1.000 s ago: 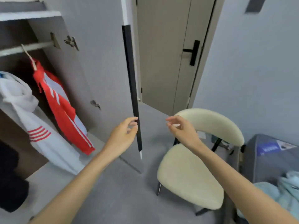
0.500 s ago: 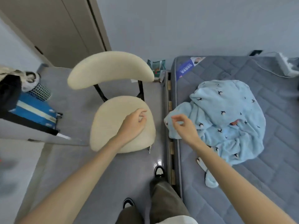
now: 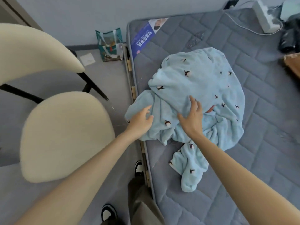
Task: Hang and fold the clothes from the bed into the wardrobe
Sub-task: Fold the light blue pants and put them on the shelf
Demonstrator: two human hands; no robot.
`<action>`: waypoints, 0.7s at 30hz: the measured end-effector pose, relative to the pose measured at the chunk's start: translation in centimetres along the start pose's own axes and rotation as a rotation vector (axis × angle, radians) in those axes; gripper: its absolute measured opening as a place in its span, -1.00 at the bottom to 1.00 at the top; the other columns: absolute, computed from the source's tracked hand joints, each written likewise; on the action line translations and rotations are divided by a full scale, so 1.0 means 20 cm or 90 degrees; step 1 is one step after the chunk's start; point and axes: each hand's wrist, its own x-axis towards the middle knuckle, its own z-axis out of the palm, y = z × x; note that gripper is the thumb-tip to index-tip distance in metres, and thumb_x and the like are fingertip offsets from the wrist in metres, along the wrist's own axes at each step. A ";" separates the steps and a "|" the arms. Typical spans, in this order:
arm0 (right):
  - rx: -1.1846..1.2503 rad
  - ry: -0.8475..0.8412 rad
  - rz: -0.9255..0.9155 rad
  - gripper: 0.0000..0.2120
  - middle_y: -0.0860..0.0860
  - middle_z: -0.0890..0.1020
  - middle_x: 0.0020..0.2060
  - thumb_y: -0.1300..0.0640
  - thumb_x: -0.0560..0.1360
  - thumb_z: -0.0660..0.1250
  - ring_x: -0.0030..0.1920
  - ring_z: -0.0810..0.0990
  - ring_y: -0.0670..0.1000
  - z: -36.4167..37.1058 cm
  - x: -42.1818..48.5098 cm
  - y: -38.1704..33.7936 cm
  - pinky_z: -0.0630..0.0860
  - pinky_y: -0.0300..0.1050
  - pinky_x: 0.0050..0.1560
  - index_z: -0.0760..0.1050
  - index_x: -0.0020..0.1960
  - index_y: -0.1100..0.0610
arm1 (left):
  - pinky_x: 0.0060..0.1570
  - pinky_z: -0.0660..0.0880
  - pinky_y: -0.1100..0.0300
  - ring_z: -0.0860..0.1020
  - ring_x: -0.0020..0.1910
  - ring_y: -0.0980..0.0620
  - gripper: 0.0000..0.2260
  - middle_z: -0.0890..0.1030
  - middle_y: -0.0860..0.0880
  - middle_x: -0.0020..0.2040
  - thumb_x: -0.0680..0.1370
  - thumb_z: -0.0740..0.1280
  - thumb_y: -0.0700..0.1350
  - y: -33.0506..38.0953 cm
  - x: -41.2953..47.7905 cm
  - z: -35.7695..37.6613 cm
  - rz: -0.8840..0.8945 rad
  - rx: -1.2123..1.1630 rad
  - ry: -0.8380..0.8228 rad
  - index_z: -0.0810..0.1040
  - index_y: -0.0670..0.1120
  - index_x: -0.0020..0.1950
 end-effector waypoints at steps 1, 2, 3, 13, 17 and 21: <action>-0.032 -0.002 0.001 -0.21 0.21 0.03 0.51 0.11 0.49 0.39 0.41 0.20 0.27 0.02 0.08 -0.01 0.26 0.11 0.34 -0.01 0.56 -0.04 | 0.29 0.32 0.13 0.37 0.39 -0.01 -0.56 0.34 -0.02 0.46 0.65 0.15 -0.05 0.00 0.05 0.02 0.002 -0.008 0.003 0.18 0.02 0.54; -0.066 -0.003 0.018 -0.15 0.22 -0.02 0.52 0.04 0.46 0.41 0.39 0.20 0.29 0.05 0.17 -0.01 0.27 0.15 0.31 -0.06 0.56 -0.10 | 0.28 0.31 0.16 0.36 0.40 0.00 -0.56 0.34 -0.01 0.47 0.65 0.15 -0.06 -0.01 0.10 0.04 0.004 -0.016 0.003 0.18 0.03 0.54; -0.103 -0.001 0.037 -0.13 0.21 -0.05 0.52 -0.01 0.45 0.41 0.35 0.22 0.29 0.08 0.23 -0.01 0.31 0.17 0.26 -0.08 0.55 -0.14 | 0.25 0.29 0.21 0.35 0.40 0.01 -0.56 0.34 0.00 0.46 0.65 0.15 -0.06 -0.02 0.14 0.05 0.008 -0.022 0.002 0.18 0.03 0.54; -0.046 0.087 -0.107 -0.69 0.14 0.55 -0.11 0.35 0.44 0.14 -0.10 0.49 0.20 -0.12 0.34 -0.03 0.31 -0.02 -0.19 0.44 0.16 0.22 | 0.16 0.29 0.33 0.36 0.39 0.05 -0.45 0.31 0.02 0.47 0.63 0.22 -0.11 -0.01 0.19 0.00 0.056 -0.049 0.048 0.07 0.08 0.56; 0.018 0.059 -0.168 -0.76 0.02 0.58 -0.24 0.34 0.44 0.16 -0.21 0.51 0.11 -0.36 0.17 -0.17 0.41 -0.02 -0.23 0.46 0.04 0.14 | 0.34 0.29 0.19 0.31 0.42 0.04 -0.29 0.24 0.13 0.46 0.57 0.34 -0.11 0.11 0.05 -0.06 0.157 -0.062 0.062 -0.05 0.18 0.55; 0.013 -0.010 -0.236 -0.85 -0.07 0.57 -0.28 0.22 0.49 0.25 -0.24 0.52 0.04 -0.48 -0.04 -0.32 0.39 -0.08 -0.23 0.48 0.04 0.09 | 0.45 0.18 0.13 0.14 0.50 0.11 -0.10 0.11 0.18 0.51 0.44 0.50 -0.11 0.20 -0.08 -0.12 0.295 -0.089 0.063 -0.05 0.13 0.55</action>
